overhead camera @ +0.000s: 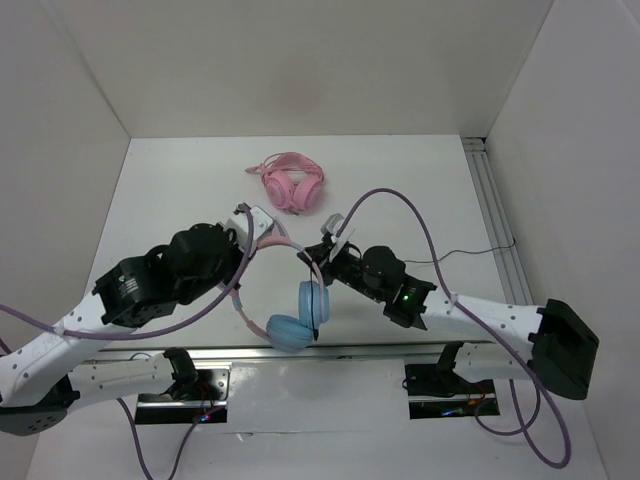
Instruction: Wrap the headphones
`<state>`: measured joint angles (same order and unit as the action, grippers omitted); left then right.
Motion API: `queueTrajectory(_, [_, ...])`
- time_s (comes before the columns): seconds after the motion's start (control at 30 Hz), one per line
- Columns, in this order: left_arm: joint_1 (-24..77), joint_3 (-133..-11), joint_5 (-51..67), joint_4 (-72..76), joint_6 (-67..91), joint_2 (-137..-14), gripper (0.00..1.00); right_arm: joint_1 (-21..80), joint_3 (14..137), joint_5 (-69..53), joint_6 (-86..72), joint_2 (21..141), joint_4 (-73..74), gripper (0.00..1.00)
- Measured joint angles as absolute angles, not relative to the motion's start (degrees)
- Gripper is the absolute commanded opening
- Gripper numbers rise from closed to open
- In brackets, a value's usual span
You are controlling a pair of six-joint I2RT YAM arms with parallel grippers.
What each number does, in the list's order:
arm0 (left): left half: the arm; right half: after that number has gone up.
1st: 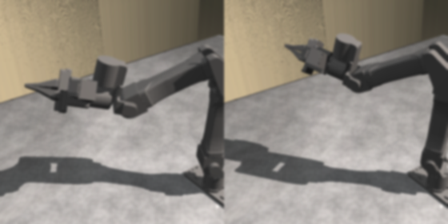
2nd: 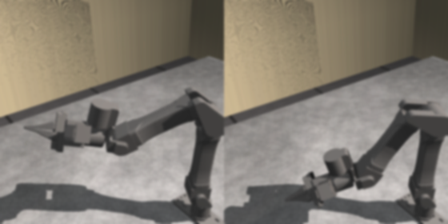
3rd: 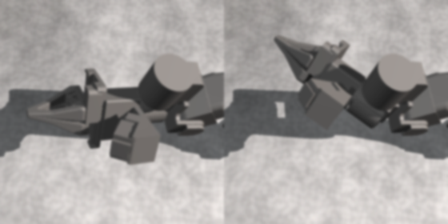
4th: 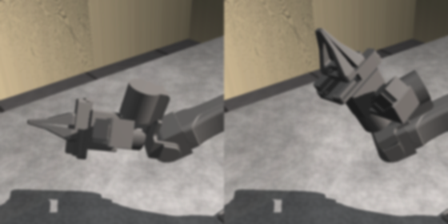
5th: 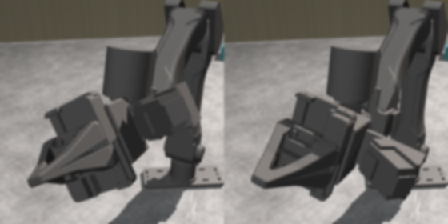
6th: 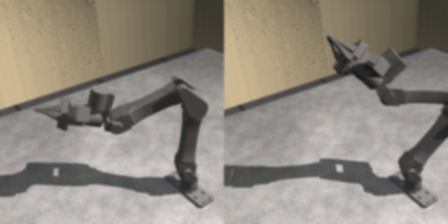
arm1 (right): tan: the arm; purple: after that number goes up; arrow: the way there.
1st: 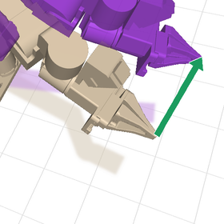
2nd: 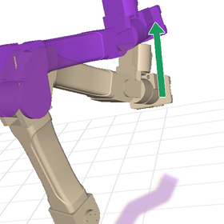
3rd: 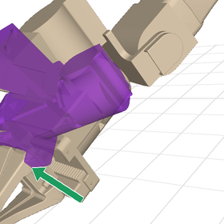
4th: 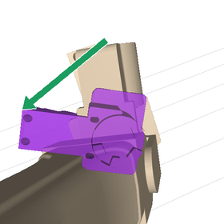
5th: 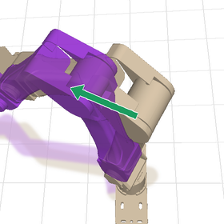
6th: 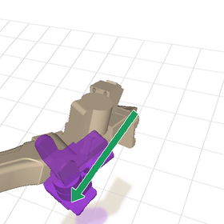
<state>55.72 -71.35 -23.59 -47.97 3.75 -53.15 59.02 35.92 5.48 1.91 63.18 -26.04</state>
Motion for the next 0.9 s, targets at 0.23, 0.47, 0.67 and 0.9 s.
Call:
queueTrajectory(0.23, [56.25, -75.79, -24.86, -50.65, 6.44, -51.18, 0.00, 55.68, 36.34, -3.53, -3.73, 74.67, -38.50, 0.42])
queueTrajectory(0.47, [56.42, -76.73, -27.64, -49.06, 11.09, -51.44, 0.00, 53.74, 39.16, -11.14, -7.73, 83.72, -46.87, 0.43])
queueTrajectory(0.67, [56.93, -80.58, -29.91, -40.73, 17.85, -52.64, 0.00, 51.44, 39.81, -17.85, -10.61, 89.60, -49.19, 0.42])
queueTrajectory(0.9, [56.93, -83.37, -35.57, -38.04, 22.63, -52.34, 0.00, 48.03, 40.01, -22.17, -14.94, 92.88, -54.83, 0.08])
